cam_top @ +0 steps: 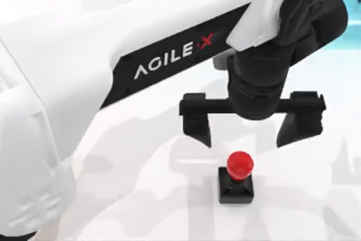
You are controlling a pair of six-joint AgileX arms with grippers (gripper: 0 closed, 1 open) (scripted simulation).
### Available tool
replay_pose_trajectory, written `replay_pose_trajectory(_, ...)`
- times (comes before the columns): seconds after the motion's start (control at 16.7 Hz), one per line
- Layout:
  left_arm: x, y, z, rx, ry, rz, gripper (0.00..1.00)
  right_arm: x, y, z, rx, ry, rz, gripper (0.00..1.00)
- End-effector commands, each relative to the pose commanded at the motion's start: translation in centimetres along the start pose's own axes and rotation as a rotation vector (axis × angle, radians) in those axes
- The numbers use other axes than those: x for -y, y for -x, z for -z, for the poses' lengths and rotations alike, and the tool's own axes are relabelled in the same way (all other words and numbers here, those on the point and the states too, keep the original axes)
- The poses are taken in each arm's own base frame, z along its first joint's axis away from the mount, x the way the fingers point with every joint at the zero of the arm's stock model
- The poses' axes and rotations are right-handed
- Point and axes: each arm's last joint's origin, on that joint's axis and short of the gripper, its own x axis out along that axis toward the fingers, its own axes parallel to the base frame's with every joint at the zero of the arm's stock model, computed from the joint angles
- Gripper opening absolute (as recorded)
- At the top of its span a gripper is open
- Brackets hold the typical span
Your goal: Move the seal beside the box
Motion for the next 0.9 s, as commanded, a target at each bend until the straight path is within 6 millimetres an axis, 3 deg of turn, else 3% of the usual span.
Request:
replay_pose_trajectory(0.48,0.0,-0.4,-0.2,0.002,0.008,-0.002,1.00,0.0,0.0,0.0,0.000,0.000,0.000,1.00)
replay_pose_trajectory(0.9,0.3,-7.4,-0.4,0.003,0.006,-0.001,1.00,0.0,0.0,0.0,0.000,0.000,0.000,1.00)
